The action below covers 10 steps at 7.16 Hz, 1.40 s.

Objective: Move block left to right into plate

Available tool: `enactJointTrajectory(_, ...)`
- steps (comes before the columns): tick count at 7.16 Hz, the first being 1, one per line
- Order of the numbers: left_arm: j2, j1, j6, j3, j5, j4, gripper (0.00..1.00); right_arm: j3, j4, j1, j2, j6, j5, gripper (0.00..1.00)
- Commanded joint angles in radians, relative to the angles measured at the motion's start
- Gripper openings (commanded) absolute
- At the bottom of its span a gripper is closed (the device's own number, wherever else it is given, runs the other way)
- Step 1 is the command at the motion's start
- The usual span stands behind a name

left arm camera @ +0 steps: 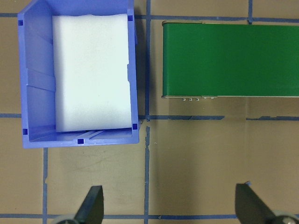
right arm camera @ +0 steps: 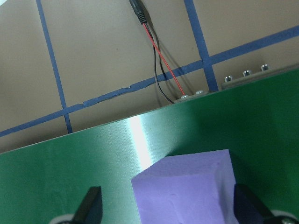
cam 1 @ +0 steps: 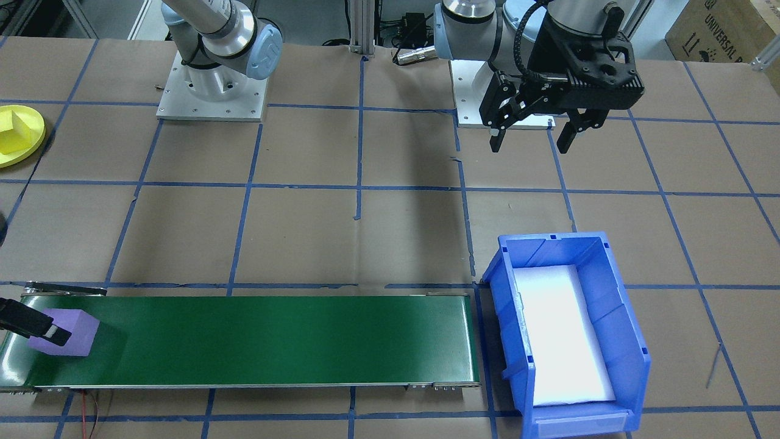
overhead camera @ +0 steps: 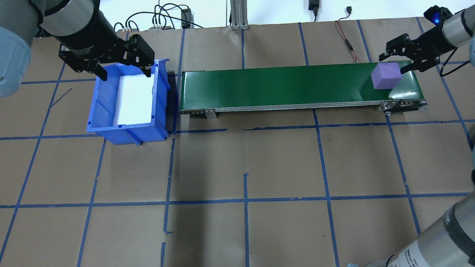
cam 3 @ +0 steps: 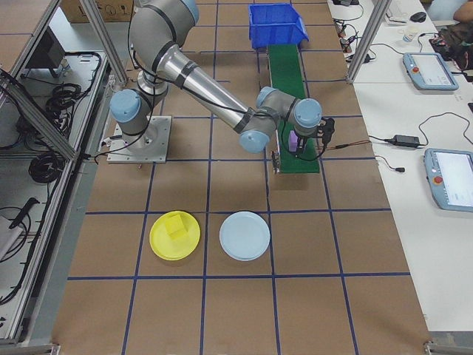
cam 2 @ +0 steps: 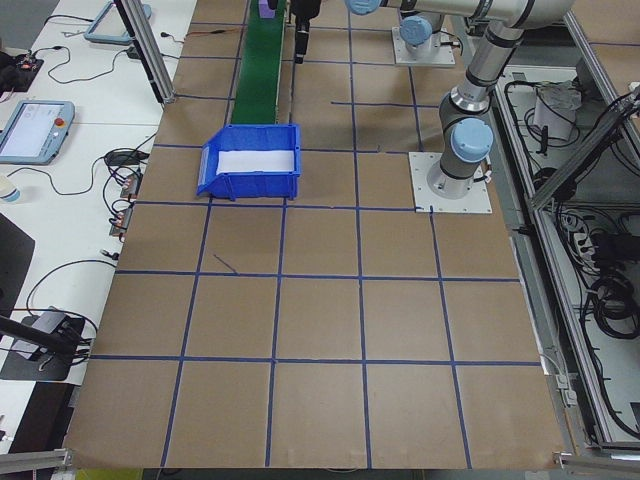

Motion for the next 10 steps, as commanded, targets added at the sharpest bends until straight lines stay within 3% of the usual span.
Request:
enactJointTrajectory(1,0.0,0.0,0.0,0.0,0.0,0.0,1.0,0.007,-0.004,0.009,0.027,-0.039,-0.038,1.0)
enactJointTrajectory(3,0.0,0.0,0.0,0.0,0.0,0.0,1.0,0.008,-0.005,0.009,0.047,-0.116,-0.138,0.99)
enactJointTrajectory(4,0.0,-0.002,0.0,0.0,0.002,0.0,1.0,0.004,-0.008,0.009,0.046,-0.125,-0.154,0.93)
enactJointTrajectory(5,0.0,-0.002,0.0,0.0,0.002,0.0,1.0,-0.001,-0.039,0.009,0.043,-0.187,-0.225,0.62)
enactJointTrajectory(6,0.0,-0.002,0.0,0.0,0.002,0.0,1.0,-0.003,-0.043,0.008,0.024,-0.23,-0.267,0.42)
enactJointTrajectory(8,0.0,0.0,0.001,0.0,0.002,0.0,1.0,-0.001,-0.037,0.005,-0.041,-0.312,-0.362,0.37)
enactJointTrajectory(9,0.0,-0.002,0.001,0.0,0.002,0.0,1.0,0.022,-0.034,-0.033,-0.084,-0.482,-0.411,0.33)
enactJointTrajectory(10,0.0,-0.002,0.0,0.0,0.002,0.0,1.0,0.057,-0.026,-0.175,-0.124,-0.645,-0.408,0.33)
